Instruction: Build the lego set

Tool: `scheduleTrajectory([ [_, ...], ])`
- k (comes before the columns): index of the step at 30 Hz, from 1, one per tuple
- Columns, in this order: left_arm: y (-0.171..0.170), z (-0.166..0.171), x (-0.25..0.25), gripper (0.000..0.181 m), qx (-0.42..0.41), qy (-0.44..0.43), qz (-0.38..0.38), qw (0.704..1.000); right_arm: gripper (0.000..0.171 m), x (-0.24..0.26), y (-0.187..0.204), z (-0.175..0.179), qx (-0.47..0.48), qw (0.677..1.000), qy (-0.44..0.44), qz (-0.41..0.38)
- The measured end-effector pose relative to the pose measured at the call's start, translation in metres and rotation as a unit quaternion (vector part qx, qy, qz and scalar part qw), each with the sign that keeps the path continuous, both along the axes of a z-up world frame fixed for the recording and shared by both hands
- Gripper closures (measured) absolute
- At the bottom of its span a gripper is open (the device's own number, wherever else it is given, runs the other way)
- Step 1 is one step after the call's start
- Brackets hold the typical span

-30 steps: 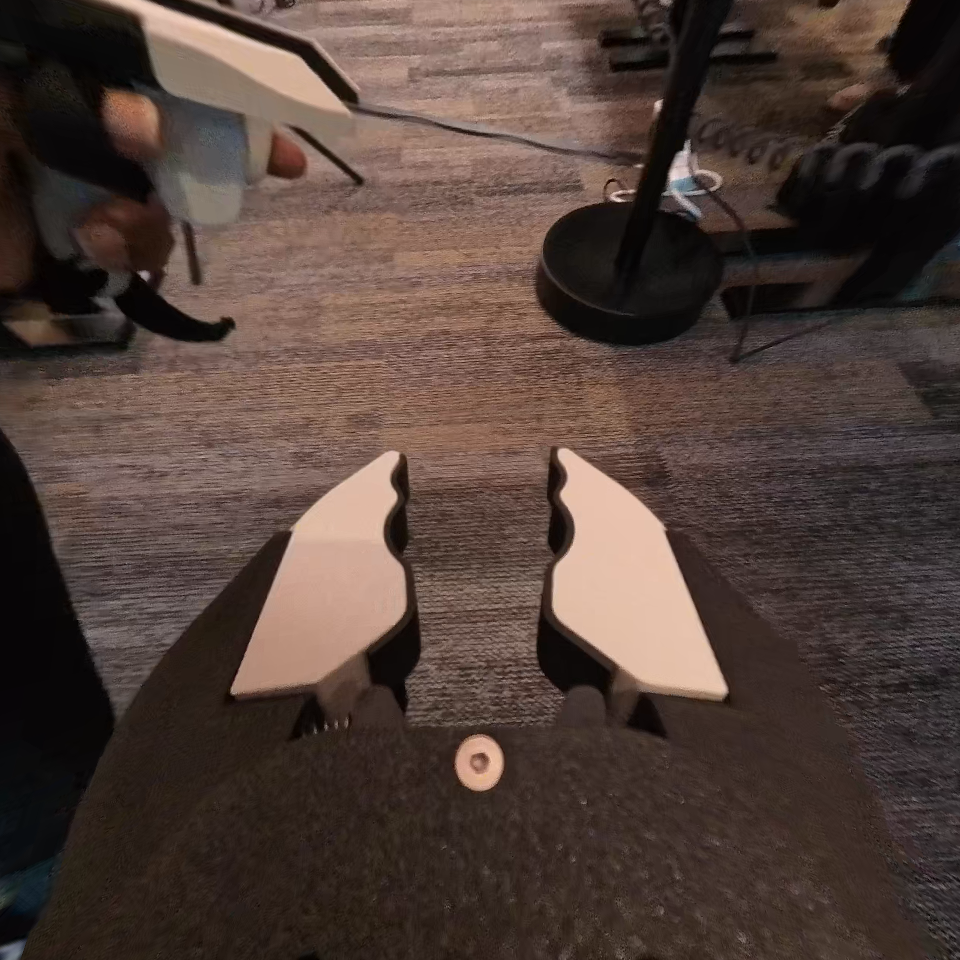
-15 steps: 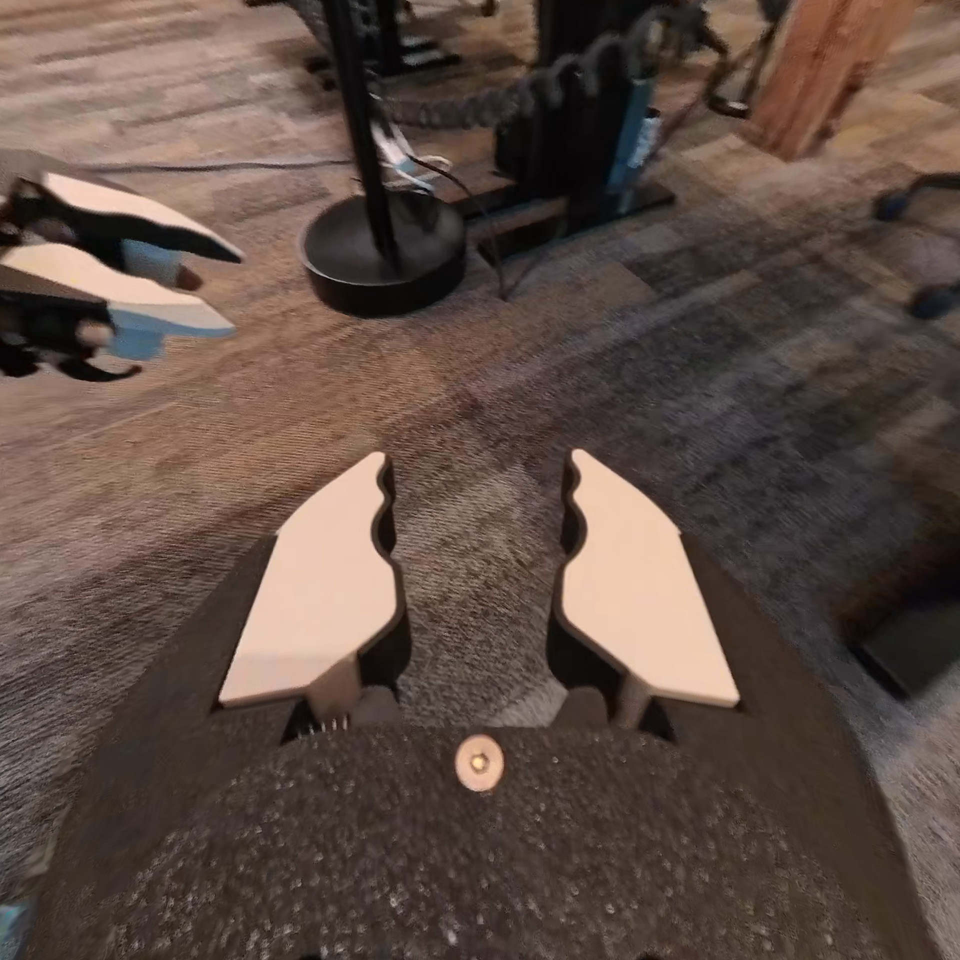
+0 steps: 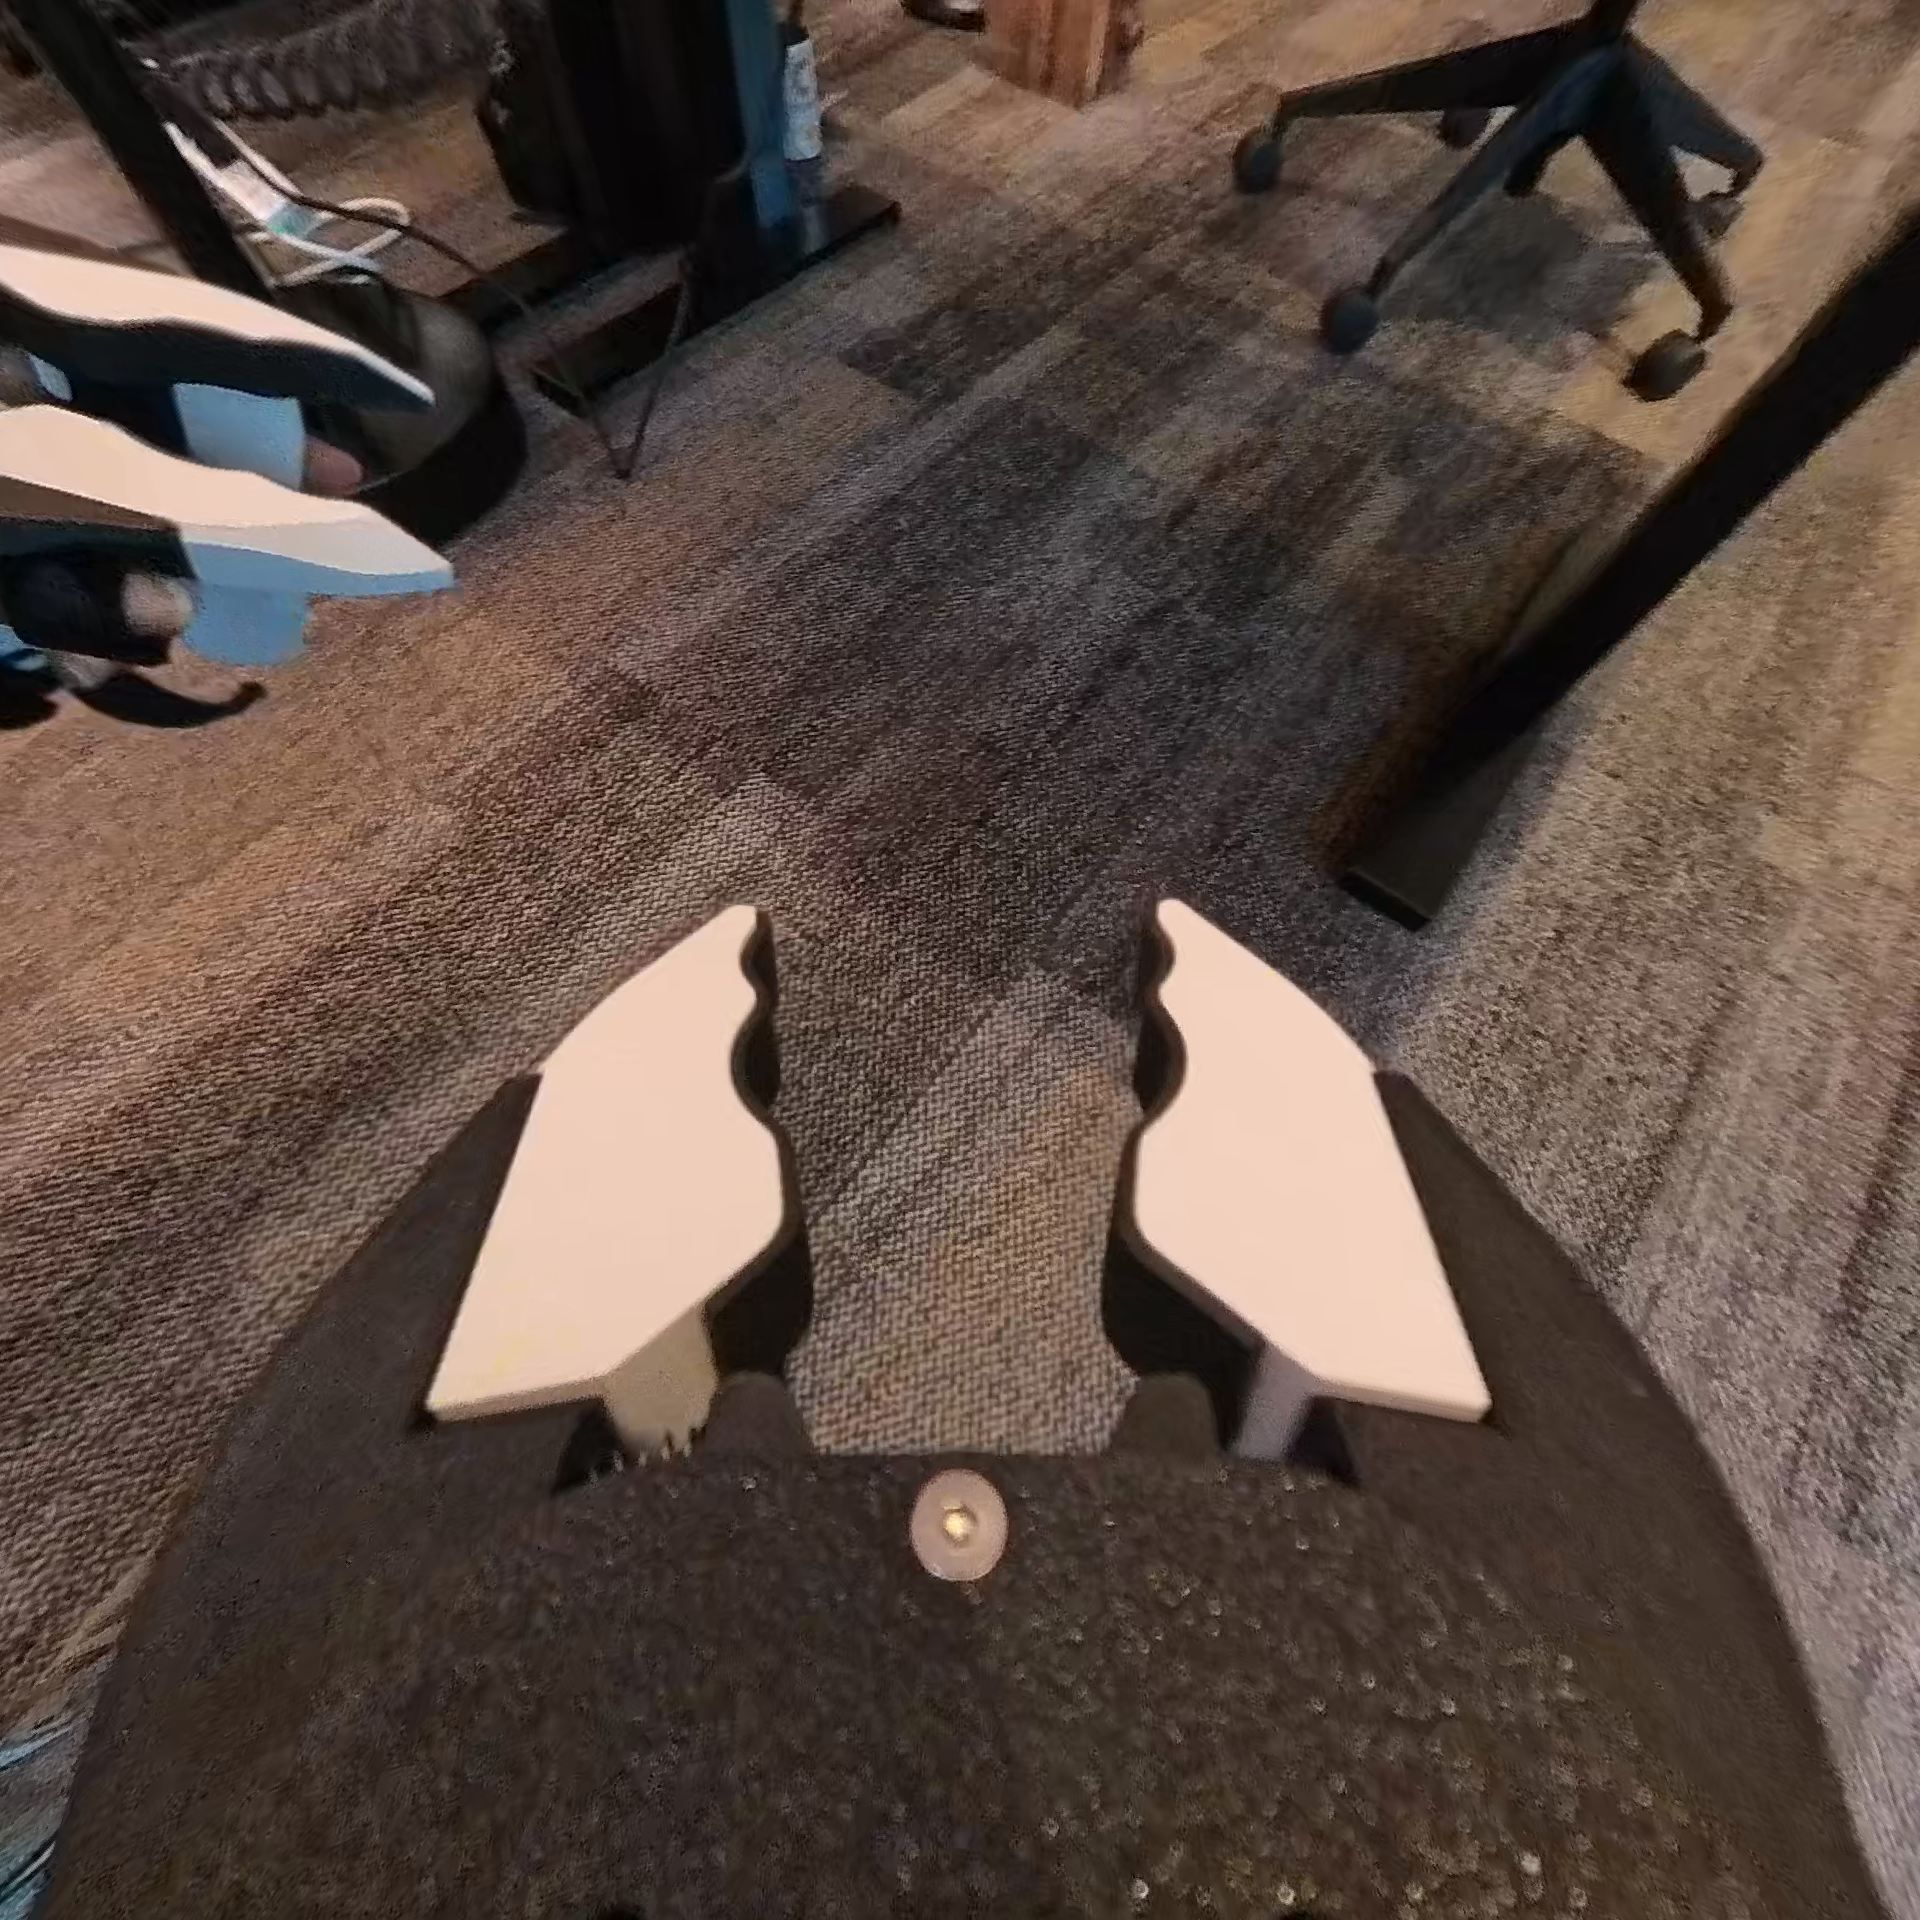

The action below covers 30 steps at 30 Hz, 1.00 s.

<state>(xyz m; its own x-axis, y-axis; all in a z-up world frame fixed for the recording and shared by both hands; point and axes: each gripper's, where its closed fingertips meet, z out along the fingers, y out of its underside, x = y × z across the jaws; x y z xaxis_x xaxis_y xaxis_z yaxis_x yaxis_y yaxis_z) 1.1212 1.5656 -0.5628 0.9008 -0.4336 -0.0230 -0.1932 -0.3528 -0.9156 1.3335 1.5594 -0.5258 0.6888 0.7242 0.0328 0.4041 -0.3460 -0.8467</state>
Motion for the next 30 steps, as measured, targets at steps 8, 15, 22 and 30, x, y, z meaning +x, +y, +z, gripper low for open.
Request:
scheduleTrajectory([
  [8, 0.024, 0.002, 0.038, 0.114, 0.004, -0.006, -0.032, 0.999, 0.104, 0.034, 0.016, -0.011, 0.000, 0.999, -0.010, -0.039],
  [15, 0.028, 0.005, 0.024, 0.114, 0.016, 0.008, -0.013, 1.000, 0.104, 0.000, 0.041, -0.018, 0.012, 1.000, -0.006, -0.009],
  [22, 0.018, -0.008, -0.012, 0.115, 0.005, 0.030, 0.014, 0.999, 0.104, -0.015, 0.050, -0.028, -0.005, 1.000, -0.005, -0.012],
  [30, 0.042, -0.024, 0.035, 0.118, 0.047, 0.002, -0.053, 0.997, 0.103, 0.008, 0.041, -0.025, -0.019, 0.999, -0.011, -0.039],
])
